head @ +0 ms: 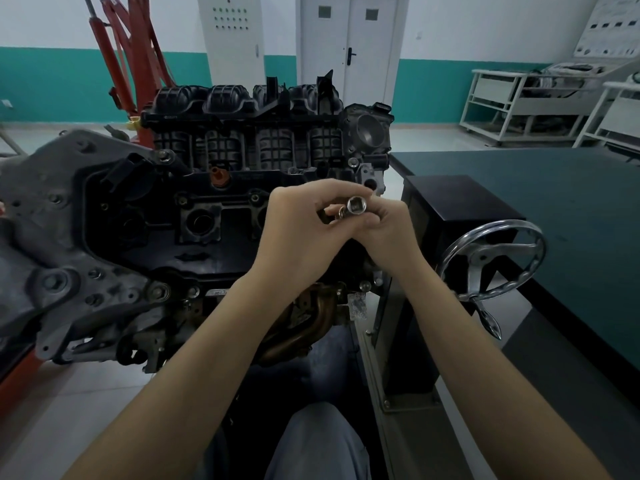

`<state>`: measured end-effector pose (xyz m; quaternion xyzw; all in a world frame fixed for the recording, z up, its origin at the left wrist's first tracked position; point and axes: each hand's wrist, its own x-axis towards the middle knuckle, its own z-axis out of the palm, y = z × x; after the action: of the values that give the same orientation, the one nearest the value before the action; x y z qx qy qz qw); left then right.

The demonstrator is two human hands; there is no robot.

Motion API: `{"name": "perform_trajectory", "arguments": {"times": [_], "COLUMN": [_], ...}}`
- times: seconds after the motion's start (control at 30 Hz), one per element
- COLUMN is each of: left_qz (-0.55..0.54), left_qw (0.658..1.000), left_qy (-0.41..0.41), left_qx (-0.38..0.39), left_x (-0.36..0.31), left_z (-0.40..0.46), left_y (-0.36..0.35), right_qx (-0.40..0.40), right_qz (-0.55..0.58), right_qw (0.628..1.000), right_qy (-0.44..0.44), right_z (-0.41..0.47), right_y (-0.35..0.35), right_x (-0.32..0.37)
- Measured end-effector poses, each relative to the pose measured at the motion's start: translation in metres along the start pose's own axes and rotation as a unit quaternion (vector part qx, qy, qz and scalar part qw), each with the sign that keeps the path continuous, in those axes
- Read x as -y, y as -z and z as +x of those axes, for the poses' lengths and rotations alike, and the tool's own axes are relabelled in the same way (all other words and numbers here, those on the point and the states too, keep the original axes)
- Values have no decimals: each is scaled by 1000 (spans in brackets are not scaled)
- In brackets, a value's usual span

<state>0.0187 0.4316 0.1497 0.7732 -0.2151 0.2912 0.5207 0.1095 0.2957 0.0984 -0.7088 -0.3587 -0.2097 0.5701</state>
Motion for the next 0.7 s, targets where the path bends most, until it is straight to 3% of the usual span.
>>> {"name": "perform_trajectory", "arguments": {"times": [0.2, 0.3, 0.4, 0.5, 0.6, 0.7], "left_qz": [-68, -12, -1, -44, -59, -22], "left_qw": [995, 999, 1000, 999, 997, 1000], "left_qy": [-3, -10, -10, -4, -4, -8], "left_qx": [73, 37, -6, 25, 58, 6], "left_x": [3, 3, 4, 5, 4, 4], "left_z": [0, -1, -1, -1, -1, -1], "left_y": [4, 1, -1, 0, 1, 0], "right_qx": [13, -16, 3, 30, 0, -15], "right_qz": [9, 13, 16, 14, 24, 19], "right_qw": [1000, 1000, 1000, 999, 1000, 1000], "right_qy": [-11, -8, -5, -7, -17, -10], "right_z": [-1, 0, -2, -3, -1, -1], "right_y": [-1, 1, 2, 2, 1, 1], "right_x": [2, 1, 2, 5, 5, 4]}}
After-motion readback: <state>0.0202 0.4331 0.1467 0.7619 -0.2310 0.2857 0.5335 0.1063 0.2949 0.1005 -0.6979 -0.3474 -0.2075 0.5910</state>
